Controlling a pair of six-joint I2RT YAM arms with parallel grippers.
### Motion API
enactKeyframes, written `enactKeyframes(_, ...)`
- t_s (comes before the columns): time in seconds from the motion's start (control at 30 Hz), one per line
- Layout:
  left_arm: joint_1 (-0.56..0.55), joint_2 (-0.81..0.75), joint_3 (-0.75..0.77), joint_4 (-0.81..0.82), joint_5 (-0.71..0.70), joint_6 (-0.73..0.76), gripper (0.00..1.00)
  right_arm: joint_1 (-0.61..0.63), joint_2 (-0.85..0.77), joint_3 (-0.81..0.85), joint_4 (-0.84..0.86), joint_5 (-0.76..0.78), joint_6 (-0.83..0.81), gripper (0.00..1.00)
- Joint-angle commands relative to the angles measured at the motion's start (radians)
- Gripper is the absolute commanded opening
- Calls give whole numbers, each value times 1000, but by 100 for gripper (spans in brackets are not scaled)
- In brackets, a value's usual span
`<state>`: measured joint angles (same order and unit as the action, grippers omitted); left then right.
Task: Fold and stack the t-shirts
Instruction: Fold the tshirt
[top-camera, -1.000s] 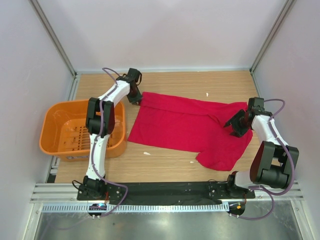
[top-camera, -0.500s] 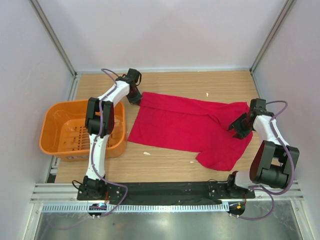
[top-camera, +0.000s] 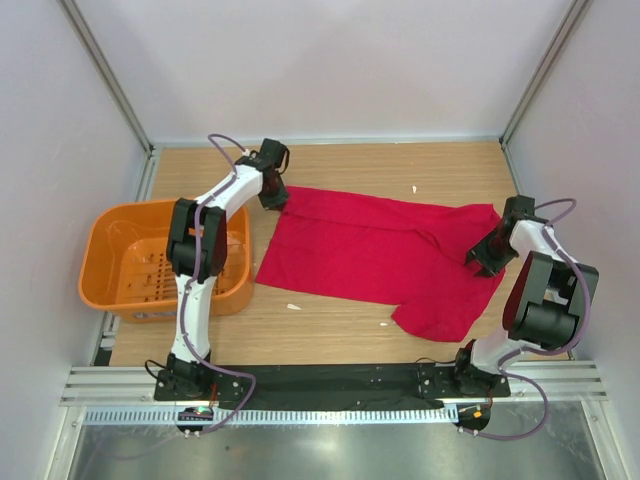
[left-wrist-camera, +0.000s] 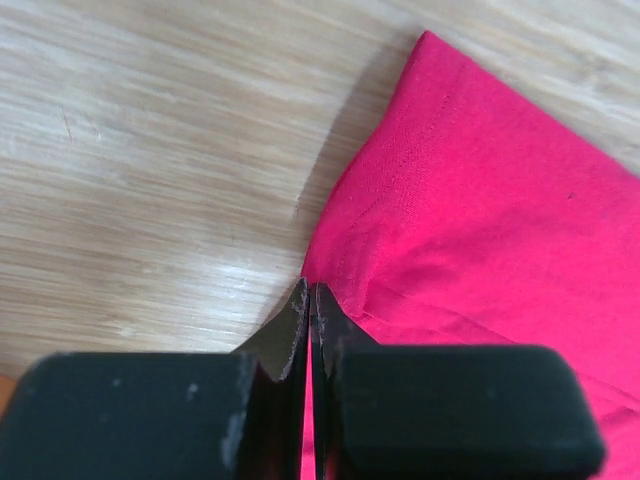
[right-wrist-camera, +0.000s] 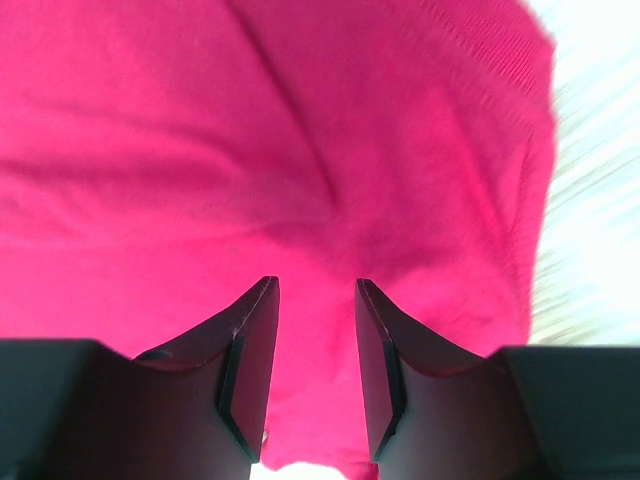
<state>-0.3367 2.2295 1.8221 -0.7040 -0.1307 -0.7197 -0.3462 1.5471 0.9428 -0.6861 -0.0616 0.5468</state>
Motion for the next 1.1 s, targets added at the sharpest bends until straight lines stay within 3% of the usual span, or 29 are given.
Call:
enactKeyframes(0.0, 4, -54, 51, 23, -20, 26, 0, -5, 10, 57, 26, 57, -57, 42)
enactKeyframes(0.7, 4, -67, 68, 21, 2, 17, 0, -11, 97, 51, 148, 20, -68, 34)
enactKeyframes(0.8, 4, -68, 69, 18, -1, 20, 0, -11, 102, 63, 140, 29, -71, 28)
enactKeyframes(0.9, 4, -71, 71, 18, -4, 20, 0, -11, 111, 76, 137, 29, -70, 16)
enactKeyframes(0.93, 4, -71, 71, 18, -6, 20, 0, -11, 113, 79, 135, 31, -65, 4)
enactKeyframes(1.07, 4, -76, 75, 18, -6, 40, 0, -11, 113, 154, 111, 48, -62, 1)
